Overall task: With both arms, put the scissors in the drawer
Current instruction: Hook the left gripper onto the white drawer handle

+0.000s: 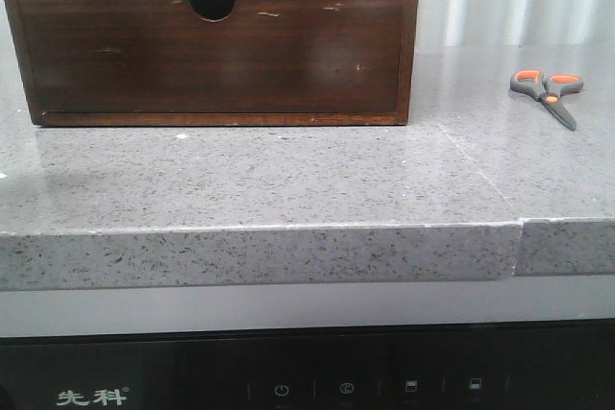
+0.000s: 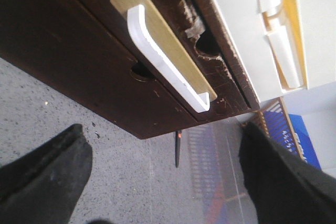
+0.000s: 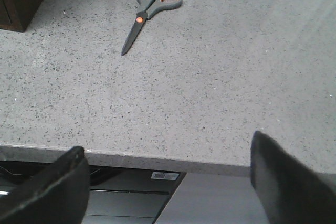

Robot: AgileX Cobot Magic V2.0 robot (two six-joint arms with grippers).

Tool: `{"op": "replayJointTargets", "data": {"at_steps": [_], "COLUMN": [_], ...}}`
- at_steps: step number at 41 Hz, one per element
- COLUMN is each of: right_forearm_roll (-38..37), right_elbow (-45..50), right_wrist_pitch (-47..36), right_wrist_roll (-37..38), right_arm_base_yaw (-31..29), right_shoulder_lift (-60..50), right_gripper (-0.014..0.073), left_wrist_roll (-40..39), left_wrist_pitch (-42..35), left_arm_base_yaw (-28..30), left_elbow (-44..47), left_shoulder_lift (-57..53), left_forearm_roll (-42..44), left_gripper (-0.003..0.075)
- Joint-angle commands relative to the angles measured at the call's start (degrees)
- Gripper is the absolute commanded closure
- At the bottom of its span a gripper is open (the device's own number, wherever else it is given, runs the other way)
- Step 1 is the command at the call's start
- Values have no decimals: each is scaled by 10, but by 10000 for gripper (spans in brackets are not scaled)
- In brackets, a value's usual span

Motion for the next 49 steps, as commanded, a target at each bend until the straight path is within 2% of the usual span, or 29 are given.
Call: {"op": "replayJointTargets", "data": {"at_steps": [1,5,22,39,43,49], "right_forearm_roll": [-4,-4,-4,-4,-4,-4], "right_elbow": [-15,-15,-15,-15,-15,-15], "right_wrist_pitch": [-37,-37,-37,-37,-36,-36], "right_wrist_roll": [-4,-4,-4,-4,-4,-4], "right_arm_base_yaw": [-1,-1,-1,-1,-1,-1], "right_shoulder_lift": [9,9,9,9,9,9], "right_gripper": [-42,-42,-42,-42,-42,-42], "left_wrist_roll": [70,127,153,153,153,153], "left_wrist_pitch": [51,89,187,194,193,198], "left_arm_base_yaw": [-4,-4,-4,-4,-4,-4], "left_elbow": [-16,-18,-115,-204,-211,-211], "left_shoulder_lift": [41,83,244,326,331,332], "left_forearm_roll": [-108,-164,-164,-164,-164,-164], "left_gripper": [157,157,157,162,215,363]}}
